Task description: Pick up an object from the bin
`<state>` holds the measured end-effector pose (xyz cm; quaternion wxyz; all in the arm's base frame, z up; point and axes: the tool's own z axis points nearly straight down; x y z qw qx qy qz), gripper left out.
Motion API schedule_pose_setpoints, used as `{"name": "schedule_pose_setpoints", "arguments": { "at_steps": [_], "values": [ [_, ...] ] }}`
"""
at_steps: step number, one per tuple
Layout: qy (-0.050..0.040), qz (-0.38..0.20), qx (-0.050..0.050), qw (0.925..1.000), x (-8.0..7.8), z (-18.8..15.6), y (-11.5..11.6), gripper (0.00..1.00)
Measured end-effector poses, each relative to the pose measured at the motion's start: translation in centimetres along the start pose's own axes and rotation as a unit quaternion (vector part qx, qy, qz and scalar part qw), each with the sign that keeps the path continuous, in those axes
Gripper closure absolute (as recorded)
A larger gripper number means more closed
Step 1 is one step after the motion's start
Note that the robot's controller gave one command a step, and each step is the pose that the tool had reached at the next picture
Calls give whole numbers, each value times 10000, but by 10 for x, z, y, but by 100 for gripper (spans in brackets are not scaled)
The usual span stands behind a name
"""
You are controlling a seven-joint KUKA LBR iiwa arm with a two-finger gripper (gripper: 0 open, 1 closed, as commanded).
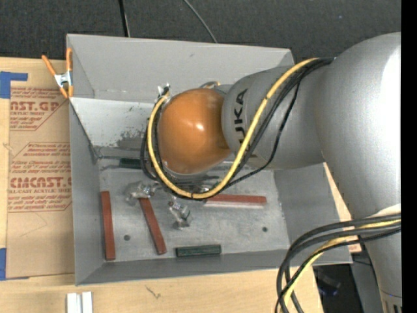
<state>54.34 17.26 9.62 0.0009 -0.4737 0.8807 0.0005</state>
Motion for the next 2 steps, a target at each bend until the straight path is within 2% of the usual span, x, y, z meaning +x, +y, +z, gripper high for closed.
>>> {"name": "schedule_pose_setpoints", "arguments": {
  "at_steps": [1, 2],
  "values": [
    [-8, -1016, -10, 9948, -9, 26, 5, 100],
    [-8, -1015, -10, 9948, -9, 26, 5, 100]
  ]
}}
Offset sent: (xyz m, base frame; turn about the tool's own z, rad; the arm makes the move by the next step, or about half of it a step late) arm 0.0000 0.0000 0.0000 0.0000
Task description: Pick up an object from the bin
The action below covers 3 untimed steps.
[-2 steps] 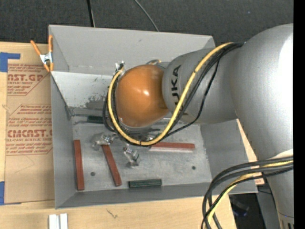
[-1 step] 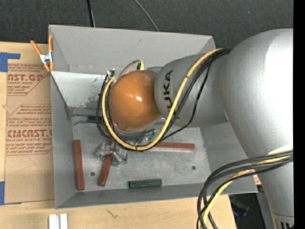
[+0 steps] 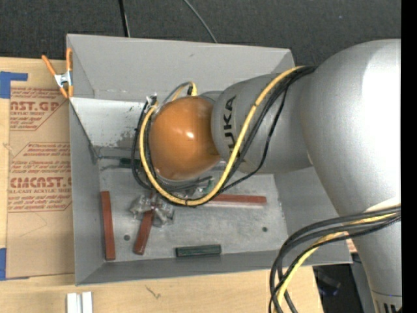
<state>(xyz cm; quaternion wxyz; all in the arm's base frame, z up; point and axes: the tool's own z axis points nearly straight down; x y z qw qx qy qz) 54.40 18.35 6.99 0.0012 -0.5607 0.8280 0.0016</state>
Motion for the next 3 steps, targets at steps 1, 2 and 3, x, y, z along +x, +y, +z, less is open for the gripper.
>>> {"name": "schedule_pose_setpoints", "arguments": {
  "at_steps": [1, 2, 3],
  "values": [
    [11, -1, -11, 10000, 1, -3, 1, 100],
    [20, 1, -16, 10000, 1, -15, 1, 100],
    [9, 0, 2, 10000, 0, -28, 1, 100]
  ]
}}
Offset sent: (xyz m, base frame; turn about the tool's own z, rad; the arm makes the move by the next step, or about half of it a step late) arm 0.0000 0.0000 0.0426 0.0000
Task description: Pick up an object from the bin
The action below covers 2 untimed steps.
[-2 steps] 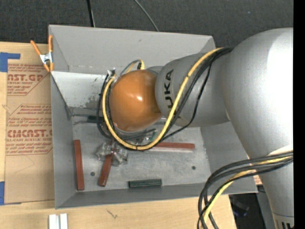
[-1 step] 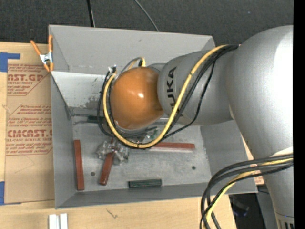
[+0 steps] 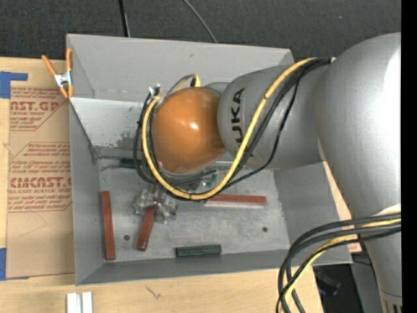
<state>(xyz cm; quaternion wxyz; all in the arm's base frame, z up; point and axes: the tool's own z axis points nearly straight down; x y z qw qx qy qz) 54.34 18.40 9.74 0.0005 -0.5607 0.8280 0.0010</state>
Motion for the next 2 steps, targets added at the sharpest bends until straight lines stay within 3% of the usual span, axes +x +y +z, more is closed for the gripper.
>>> {"name": "schedule_pose_setpoints", "arguments": {
  "at_steps": [2],
  "values": [
    [9, -1, -11, 10000, 0, -14, 1, 100]
  ]
}}
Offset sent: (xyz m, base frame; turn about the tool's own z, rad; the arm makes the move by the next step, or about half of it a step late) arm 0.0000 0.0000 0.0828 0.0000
